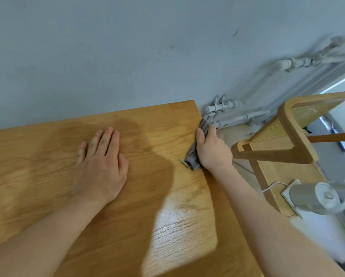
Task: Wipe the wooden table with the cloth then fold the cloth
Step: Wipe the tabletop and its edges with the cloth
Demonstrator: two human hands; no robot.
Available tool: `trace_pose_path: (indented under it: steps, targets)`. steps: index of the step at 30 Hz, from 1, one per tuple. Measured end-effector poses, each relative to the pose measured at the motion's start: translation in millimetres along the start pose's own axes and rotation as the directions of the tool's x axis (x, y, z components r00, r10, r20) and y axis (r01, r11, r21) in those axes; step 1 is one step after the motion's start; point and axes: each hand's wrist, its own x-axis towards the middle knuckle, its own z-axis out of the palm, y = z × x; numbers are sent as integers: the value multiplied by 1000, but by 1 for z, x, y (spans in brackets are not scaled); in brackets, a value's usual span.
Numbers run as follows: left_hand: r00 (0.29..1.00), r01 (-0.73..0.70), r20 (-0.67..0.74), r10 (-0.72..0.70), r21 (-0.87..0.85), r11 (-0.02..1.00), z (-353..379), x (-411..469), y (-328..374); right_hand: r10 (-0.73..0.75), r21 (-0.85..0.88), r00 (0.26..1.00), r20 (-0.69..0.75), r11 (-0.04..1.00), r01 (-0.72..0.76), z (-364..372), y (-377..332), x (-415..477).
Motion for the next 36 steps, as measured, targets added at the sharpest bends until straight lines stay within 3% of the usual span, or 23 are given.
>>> trace_pose_path:
  steps: [5, 13, 23, 30, 34, 36]
  targets:
    - [1000, 5, 18, -5, 16, 1000, -2, 0, -1, 30, 1, 999, 30, 1000, -30, -5, 17, -41]
    - [1000, 5, 5, -5, 34, 999, -1, 5, -2, 64, 83, 998, 27, 994, -66, 3, -42, 56]
    - [1000, 5, -3, -5, 28, 1000, 0, -1, 1, 41, 192, 991, 128, 979, -66, -17, 60, -96]
    - [1000, -13, 3, 13, 66, 998, 2, 5, -2, 85, 118, 994, 72, 989, -94, 2, 2, 9]
    - [995, 92, 41, -96, 82, 992, -4, -4, 16, 82, 138, 995, 58, 986, -89, 6, -2, 34]
    - [996, -3, 86, -1, 47, 999, -3, -23, 54, 68, 161, 995, 70, 984, -78, 4, 4, 25]
